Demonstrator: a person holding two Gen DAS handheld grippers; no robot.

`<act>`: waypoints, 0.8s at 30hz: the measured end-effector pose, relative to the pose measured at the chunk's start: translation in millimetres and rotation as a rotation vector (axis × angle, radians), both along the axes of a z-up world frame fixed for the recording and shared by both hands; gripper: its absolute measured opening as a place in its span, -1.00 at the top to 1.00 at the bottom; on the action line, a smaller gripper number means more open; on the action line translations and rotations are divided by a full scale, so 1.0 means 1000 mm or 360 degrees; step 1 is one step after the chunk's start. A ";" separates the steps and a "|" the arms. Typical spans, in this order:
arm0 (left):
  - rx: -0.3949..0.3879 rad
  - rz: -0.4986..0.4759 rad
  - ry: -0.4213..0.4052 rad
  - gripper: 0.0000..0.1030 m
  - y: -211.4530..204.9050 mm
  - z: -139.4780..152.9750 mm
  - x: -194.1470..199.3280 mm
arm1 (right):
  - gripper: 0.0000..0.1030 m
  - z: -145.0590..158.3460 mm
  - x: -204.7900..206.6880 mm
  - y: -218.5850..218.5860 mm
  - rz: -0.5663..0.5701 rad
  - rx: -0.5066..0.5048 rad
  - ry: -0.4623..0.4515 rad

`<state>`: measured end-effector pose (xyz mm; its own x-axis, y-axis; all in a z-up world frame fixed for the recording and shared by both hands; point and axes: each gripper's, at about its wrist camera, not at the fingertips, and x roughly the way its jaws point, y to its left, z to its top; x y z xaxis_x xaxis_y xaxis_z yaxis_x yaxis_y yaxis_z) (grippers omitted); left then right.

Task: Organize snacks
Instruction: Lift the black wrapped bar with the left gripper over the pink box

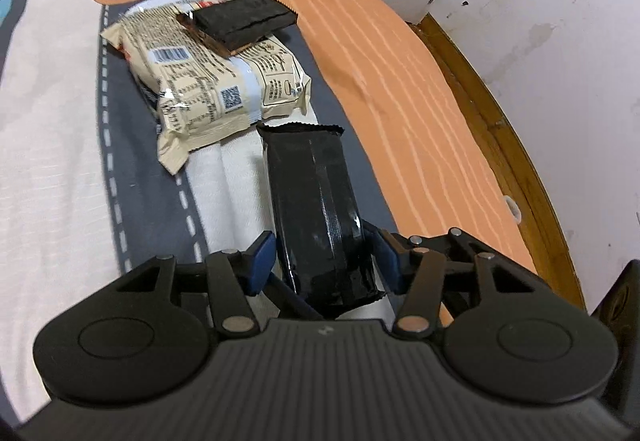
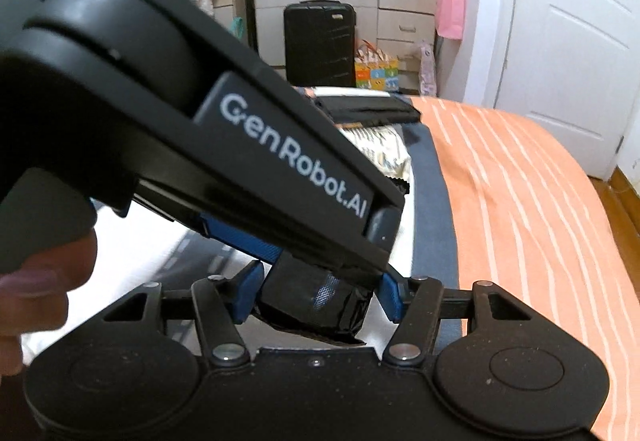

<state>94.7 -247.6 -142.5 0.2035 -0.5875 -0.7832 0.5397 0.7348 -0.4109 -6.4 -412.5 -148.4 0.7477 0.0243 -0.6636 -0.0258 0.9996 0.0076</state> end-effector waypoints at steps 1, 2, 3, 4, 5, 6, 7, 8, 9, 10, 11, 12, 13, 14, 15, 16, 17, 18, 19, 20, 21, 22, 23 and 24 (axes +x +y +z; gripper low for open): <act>0.0007 0.0004 -0.0009 -0.01 0.003 0.005 -0.002 | -0.25 0.005 -0.002 0.003 0.0013 0.0006 -0.0005; 0.0018 0.0008 -0.0023 -0.01 0.007 0.010 -0.005 | -0.25 0.009 -0.003 0.006 0.0026 0.0013 -0.0009; 0.0031 0.0013 -0.0041 -0.01 0.012 0.015 -0.008 | -0.25 0.012 -0.004 0.008 0.0042 0.0019 -0.0012; 0.0043 0.0021 -0.0060 -0.01 0.017 0.021 -0.010 | -0.24 0.017 -0.005 0.012 0.0062 0.0030 -0.0017; 0.0058 0.0026 -0.0076 -0.02 0.020 0.026 -0.013 | -0.24 0.022 -0.005 0.015 0.0085 0.0039 -0.0017; 0.0079 0.0031 -0.0089 -0.02 0.025 0.031 -0.015 | -0.24 0.026 -0.004 0.017 0.0107 0.0047 -0.0009; 0.0094 0.0039 -0.0101 -0.02 0.031 0.036 -0.017 | -0.24 0.032 -0.003 0.021 0.0133 0.0059 0.0006; 0.0106 0.0050 -0.0115 -0.02 0.037 0.041 -0.019 | -0.24 0.037 -0.003 0.026 0.0154 0.0069 0.0017; 0.0118 0.0067 -0.0129 -0.02 0.044 0.047 -0.022 | -0.24 0.043 -0.002 0.032 0.0182 0.0069 0.0022; 0.0125 0.0081 -0.0142 -0.02 0.051 0.052 -0.023 | -0.24 0.047 -0.001 0.035 0.0210 0.0065 0.0021; 0.0131 0.0099 -0.0157 -0.02 0.058 0.057 -0.024 | -0.24 0.053 -0.001 0.043 0.0250 0.0053 0.0013; 0.0138 0.0121 -0.0175 -0.02 0.068 0.063 -0.026 | -0.24 0.056 0.000 0.047 0.0280 0.0046 0.0006; 0.0140 0.0149 -0.0186 -0.02 0.075 0.067 -0.027 | -0.24 0.061 0.002 0.053 0.0316 0.0042 -0.0002; 0.0135 0.0187 -0.0193 -0.02 0.086 0.072 -0.027 | -0.24 0.067 0.003 0.060 0.0357 0.0041 -0.0012; 0.0129 0.0221 -0.0202 -0.02 0.096 0.077 -0.026 | -0.24 0.071 0.005 0.067 0.0390 0.0037 -0.0020; 0.0121 0.0253 -0.0211 -0.02 0.104 0.081 -0.026 | -0.24 0.076 0.007 0.075 0.0436 0.0025 -0.0036; 0.0107 0.0294 -0.0227 -0.02 0.115 0.086 -0.025 | -0.24 0.080 0.009 0.081 0.0472 0.0010 -0.0056; 0.0096 0.0338 -0.0248 -0.02 0.127 0.091 -0.025 | -0.24 0.085 0.012 0.090 0.0513 -0.0006 -0.0083; 0.0086 0.0376 -0.0259 -0.02 0.137 0.095 -0.025 | -0.24 0.089 0.013 0.099 0.0552 -0.0022 -0.0111; 0.0070 0.0424 -0.0264 -0.02 0.149 0.100 -0.023 | -0.24 0.092 0.015 0.110 0.0601 -0.0059 -0.0143; 0.0053 0.0464 -0.0271 -0.02 0.161 0.103 -0.022 | -0.24 0.096 0.016 0.118 0.0660 -0.0120 -0.0179; 0.0033 0.0502 -0.0279 -0.02 0.171 0.107 -0.021 | -0.24 0.100 0.018 0.128 0.0713 -0.0175 -0.0211; 0.0015 0.0545 -0.0282 -0.03 0.183 0.110 -0.020 | -0.23 0.102 0.020 0.137 0.0757 -0.0203 -0.0228; 0.0008 0.0582 -0.0288 -0.03 0.195 0.114 -0.018 | -0.23 0.104 0.022 0.142 0.0806 -0.0221 -0.0238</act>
<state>76.3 -52.9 -28.8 0.5330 -0.4471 -0.7184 0.3059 0.8934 -0.3290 15.5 -270.0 -44.3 0.7517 0.3254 -0.5736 -0.4948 0.8533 -0.1644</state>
